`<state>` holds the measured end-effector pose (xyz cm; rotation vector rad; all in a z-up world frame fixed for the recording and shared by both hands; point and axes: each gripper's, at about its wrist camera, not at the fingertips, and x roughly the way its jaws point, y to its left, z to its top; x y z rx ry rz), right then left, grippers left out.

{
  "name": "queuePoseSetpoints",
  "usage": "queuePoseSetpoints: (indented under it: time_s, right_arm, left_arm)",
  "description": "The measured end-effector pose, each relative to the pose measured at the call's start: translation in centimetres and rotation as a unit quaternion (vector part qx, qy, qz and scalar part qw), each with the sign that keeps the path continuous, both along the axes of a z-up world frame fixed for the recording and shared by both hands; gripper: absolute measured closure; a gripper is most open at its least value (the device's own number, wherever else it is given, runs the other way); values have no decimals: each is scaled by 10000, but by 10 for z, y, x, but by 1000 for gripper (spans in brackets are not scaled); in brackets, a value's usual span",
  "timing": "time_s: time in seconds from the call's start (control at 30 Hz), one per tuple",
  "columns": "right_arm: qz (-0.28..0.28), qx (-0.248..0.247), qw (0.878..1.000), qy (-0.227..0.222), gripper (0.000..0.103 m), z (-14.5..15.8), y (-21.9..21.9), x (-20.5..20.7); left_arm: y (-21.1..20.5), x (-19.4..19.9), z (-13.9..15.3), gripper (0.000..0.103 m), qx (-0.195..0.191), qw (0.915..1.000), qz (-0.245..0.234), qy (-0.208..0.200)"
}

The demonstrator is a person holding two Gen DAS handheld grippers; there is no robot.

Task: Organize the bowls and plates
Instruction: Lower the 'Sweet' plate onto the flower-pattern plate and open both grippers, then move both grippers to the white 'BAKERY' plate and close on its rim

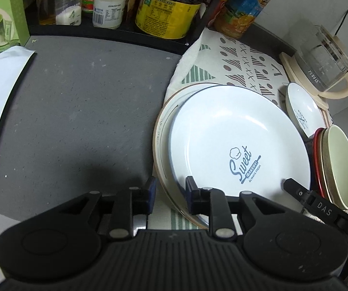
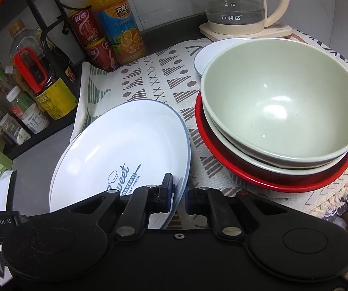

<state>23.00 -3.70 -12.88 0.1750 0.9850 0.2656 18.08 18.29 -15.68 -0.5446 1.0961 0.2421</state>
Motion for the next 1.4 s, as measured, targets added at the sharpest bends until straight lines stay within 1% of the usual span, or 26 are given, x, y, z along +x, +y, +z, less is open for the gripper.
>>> queuePoseSetpoints:
  time_s: [0.1,0.17,0.23,0.43,0.57,0.63,0.67,0.7,0.77,0.8,0.83,0.87,0.9,0.93,0.97,1.03,1.1,1.23,1.37,1.4]
  right_arm:
    - [60,-69,10000,-3,91,-3,0,1]
    - [70,-90,9999,28,90,-7,-1,2]
    - [144,-142,9998,-42,90,-7,1,1]
    - [246,-179,9995,-9,89,-12,8,3]
    - [240,-162,9996,24,88,-15,9,2]
    - [201,-162,9996,112,83,-15,9,4]
    - [192,-148,9995,185,77,-15,9,4]
    - [154,-92,9995,269,77,-14,8,4]
    - [101,53,9993,359,76,-11,5,1]
    - [115,119,9992,367,72,-8,5,-2]
    - [128,169,9992,352,69,-5,5,-5]
    - [139,216,9991,328,60,-2,5,-7]
    - [164,273,9990,306,52,3,6,-11]
    - [195,323,9989,296,49,6,7,-12]
    - [226,372,9986,284,45,9,7,-14]
    - [316,450,9982,249,35,18,9,-18]
    - [380,529,9977,182,21,26,10,-22]
    - [454,618,9971,-28,13,46,9,-24]
    - [421,699,9963,-260,0,63,1,-24]
    - [396,727,9961,-310,0,66,-1,-23]
  left_arm:
    - [1,0,-2,79,-51,10000,59,-24]
    - [0,1,-1,79,11,10000,32,-14]
    - [0,1,-1,79,57,10000,9,-38]
    - [5,0,-1,79,223,9997,60,-60]
    - [10,1,1,78,234,9997,58,-73]
    - [10,1,4,78,335,9994,53,-28]
    - [9,1,7,78,405,9992,42,-23]
    - [8,0,10,78,458,9989,27,-23]
    - [9,-2,13,78,447,9990,-33,-40]
    - [9,-3,15,77,416,9991,-45,-26]
    - [10,-3,16,72,386,9992,-55,-23]
    - [11,-4,18,69,364,9993,-65,-43]
    - [11,-5,20,61,357,9993,-72,-92]
    - [10,-6,23,52,347,9992,-72,-164]
    - [11,-8,27,47,318,9991,-66,-262]
    - [11,-10,35,24,270,9987,-52,-437]
    - [10,-10,42,16,275,9980,-67,-562]
    - [9,-6,54,15,129,9976,-124,-673]
    - [7,-2,63,14,62,9965,-210,-802]
    - [6,0,66,14,58,9963,-234,-824]
